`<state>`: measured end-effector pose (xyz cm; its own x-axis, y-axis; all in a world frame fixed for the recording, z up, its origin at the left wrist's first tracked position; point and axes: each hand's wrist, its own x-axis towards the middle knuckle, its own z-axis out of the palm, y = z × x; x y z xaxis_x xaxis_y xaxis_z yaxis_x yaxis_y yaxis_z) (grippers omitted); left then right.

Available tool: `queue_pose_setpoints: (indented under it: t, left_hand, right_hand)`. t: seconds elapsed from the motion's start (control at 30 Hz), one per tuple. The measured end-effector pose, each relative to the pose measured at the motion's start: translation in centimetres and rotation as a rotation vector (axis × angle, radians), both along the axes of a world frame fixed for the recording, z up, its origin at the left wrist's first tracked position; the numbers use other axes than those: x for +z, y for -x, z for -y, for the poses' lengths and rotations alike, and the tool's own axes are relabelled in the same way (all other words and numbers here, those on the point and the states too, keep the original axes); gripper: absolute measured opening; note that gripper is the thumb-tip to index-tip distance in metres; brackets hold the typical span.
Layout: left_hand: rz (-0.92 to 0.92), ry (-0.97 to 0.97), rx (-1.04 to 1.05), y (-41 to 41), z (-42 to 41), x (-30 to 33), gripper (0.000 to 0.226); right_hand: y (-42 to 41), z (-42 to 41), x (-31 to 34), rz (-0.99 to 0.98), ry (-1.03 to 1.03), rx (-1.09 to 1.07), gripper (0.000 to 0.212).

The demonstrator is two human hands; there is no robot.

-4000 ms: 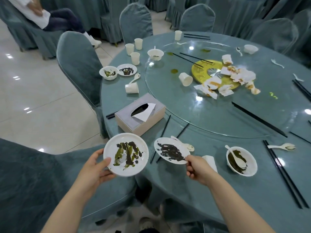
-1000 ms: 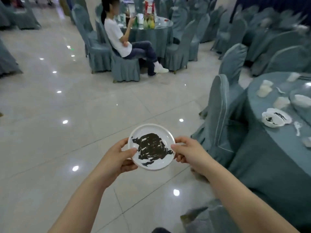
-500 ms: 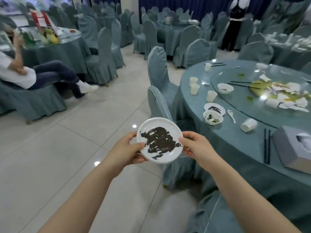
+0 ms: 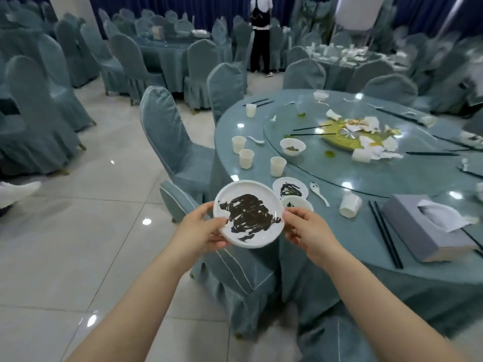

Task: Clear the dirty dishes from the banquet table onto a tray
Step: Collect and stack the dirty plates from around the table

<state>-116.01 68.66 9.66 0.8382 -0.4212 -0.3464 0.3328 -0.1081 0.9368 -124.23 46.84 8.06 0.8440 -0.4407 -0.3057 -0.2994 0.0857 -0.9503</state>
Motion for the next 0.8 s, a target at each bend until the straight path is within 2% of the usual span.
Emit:
queue_pose_setpoints:
  t: [0.23, 0.33, 0.5, 0.63, 0.8]
  left_hand:
    - [-0.029, -0.014, -0.067, -7.9, 7.2, -2.0, 0.032]
    - [-0.041, -0.02, -0.027, -11.2, 10.7, -3.2, 0.03]
    - [-0.161, -0.043, 0.05, -15.0, 15.4, -4.9, 0.032]
    - [-0.197, -0.079, 0.103, -17.1, 18.2, -6.4, 0.032]
    - [-0.216, -0.154, 0.136, -18.0, 19.3, -7.6, 0.032]
  right_hand:
    - [-5.1, 7.3, -1.6, -0.007, -0.06, -0.114, 0.013]
    - [-8.4, 12.8, -4.1, -0.072, -0.005, -0.178, 0.01]
    - [-12.3, 22.0, -10.1, -0.282, 0.164, -0.206, 0.008]
    - [-15.5, 26.6, -14.6, -0.432, 0.251, -0.12, 0.013]
    - [-19.2, 26.9, -16.9, -0.529, 0.415, 0.023, 0.034]
